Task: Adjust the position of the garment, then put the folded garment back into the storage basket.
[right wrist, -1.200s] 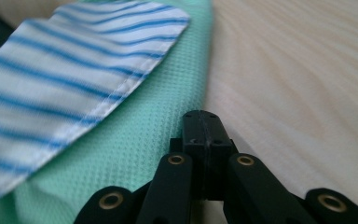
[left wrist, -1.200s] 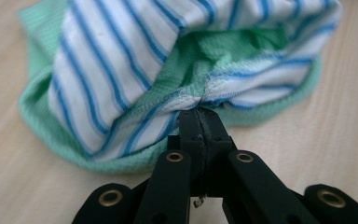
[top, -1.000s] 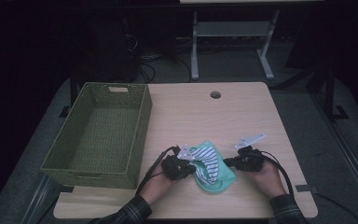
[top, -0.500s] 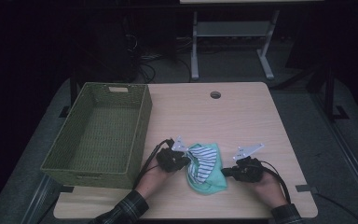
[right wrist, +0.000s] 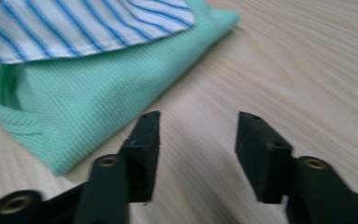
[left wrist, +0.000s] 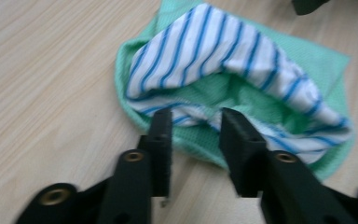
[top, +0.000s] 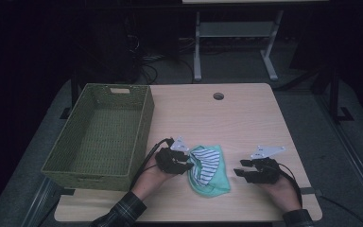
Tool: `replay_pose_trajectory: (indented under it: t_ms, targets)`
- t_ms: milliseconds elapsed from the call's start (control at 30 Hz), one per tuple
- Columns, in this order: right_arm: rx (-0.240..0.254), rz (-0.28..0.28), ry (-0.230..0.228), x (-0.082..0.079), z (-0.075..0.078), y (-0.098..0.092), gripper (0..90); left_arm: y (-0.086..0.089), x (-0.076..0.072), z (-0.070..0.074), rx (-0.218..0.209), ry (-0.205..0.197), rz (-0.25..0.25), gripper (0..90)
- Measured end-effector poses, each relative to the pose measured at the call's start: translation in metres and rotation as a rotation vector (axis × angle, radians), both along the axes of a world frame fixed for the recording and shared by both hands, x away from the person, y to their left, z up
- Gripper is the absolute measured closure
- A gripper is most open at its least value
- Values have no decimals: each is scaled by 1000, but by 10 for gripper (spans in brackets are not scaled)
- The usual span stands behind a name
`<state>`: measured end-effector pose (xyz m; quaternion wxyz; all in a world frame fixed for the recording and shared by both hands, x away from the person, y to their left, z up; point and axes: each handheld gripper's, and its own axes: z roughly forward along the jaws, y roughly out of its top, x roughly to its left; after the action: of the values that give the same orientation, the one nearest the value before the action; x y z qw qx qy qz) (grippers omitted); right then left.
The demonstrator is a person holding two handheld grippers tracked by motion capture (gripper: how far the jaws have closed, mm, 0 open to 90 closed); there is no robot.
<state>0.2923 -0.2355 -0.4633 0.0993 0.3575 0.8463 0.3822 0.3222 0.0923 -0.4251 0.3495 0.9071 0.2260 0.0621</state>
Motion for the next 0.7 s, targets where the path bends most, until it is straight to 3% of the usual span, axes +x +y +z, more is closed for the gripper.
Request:
replay_pose_trajectory:
  t_ms: [167, 300, 467, 633, 700]
  targets:
    - [-7, -59, -25, -3, -3, -14, 267, -3, 4, 12, -1, 1, -51, 507]
    - [-59, -99, -19, -3, -10, -19, 164, -7, 10, 19, -10, -2, -81, 440]
    - [-66, -127, -16, -2, -15, -25, 138, -14, 18, 28, -12, 3, -126, 388]
    - [-50, -138, -51, -5, -19, -27, 131, -25, 25, 32, 19, -5, -177, 371]
    - [-52, -140, -51, -5, -19, -27, 131, -30, 26, 29, 25, 15, -194, 372]
